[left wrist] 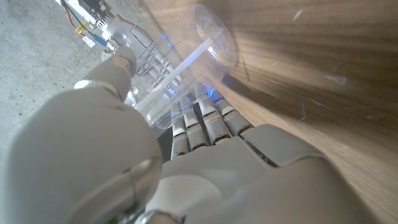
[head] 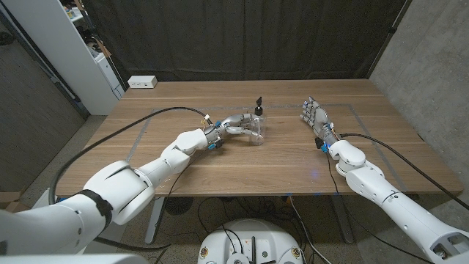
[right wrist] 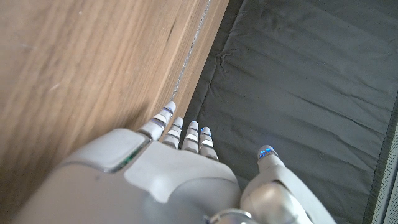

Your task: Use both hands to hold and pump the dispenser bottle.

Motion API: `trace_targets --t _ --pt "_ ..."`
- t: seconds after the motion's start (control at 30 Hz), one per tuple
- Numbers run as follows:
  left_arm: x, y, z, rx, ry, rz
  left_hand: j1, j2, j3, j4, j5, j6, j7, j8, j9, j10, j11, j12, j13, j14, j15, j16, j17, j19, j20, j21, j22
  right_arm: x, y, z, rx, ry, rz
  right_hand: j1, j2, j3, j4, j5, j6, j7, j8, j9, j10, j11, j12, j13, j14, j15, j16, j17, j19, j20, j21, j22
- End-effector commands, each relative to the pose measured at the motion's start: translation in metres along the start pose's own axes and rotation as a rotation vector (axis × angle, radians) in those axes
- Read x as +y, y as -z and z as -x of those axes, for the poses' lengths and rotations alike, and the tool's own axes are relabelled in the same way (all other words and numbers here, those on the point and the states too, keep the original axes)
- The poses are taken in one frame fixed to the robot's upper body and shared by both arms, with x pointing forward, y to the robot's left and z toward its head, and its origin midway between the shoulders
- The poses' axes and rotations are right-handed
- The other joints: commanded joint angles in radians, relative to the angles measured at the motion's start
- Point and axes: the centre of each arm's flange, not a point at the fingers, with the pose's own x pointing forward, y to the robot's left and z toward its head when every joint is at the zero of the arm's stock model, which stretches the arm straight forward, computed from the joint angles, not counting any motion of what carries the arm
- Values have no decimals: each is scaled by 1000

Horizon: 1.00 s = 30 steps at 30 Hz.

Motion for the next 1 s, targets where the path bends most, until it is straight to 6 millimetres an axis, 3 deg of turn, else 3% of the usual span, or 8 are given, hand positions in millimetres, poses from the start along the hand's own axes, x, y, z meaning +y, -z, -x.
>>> trace_targets --t 0.03,0.5,0.7,1.0 --pt "-2 0 -6 -2 21 43 22 10 -14 2 10 27 2 14 5 34 -5 13 7 24 -130 9 6 23 -35 7 4 -1 1 5 0 4 1 -9 49 -2 -3 8 -1 -4 4 4 -1 -1 4 3 -8 5 7 2 0 6 -4 5" --pt "-3 -4 -4 -26 -16 28 59 57 -54 7 12 92 2 62 23 114 -23 43 37 81 -146 44 31 67 -42 15 6 -1 1 12 -2 7 -1 -11 49 -2 -2 8 2 -8 4 4 -1 -3 4 3 -9 8 7 0 -1 14 -7 5" --pt "1 -12 -2 -47 -30 2 82 81 -68 6 14 97 0 78 33 126 -19 51 55 109 -168 70 48 94 -40 22 7 -1 -1 13 -6 7 6 -11 49 -2 -2 8 2 -8 4 4 -1 -3 4 3 -9 8 8 0 -1 16 -7 5" --pt "7 -24 6 -51 -64 -54 100 96 -86 5 14 106 -2 95 42 147 -21 62 72 127 -175 93 68 112 -42 26 9 -1 -22 20 -7 -8 131 -11 49 -2 -2 8 3 -8 4 4 0 -3 5 3 -9 6 9 -2 -1 16 -8 6"
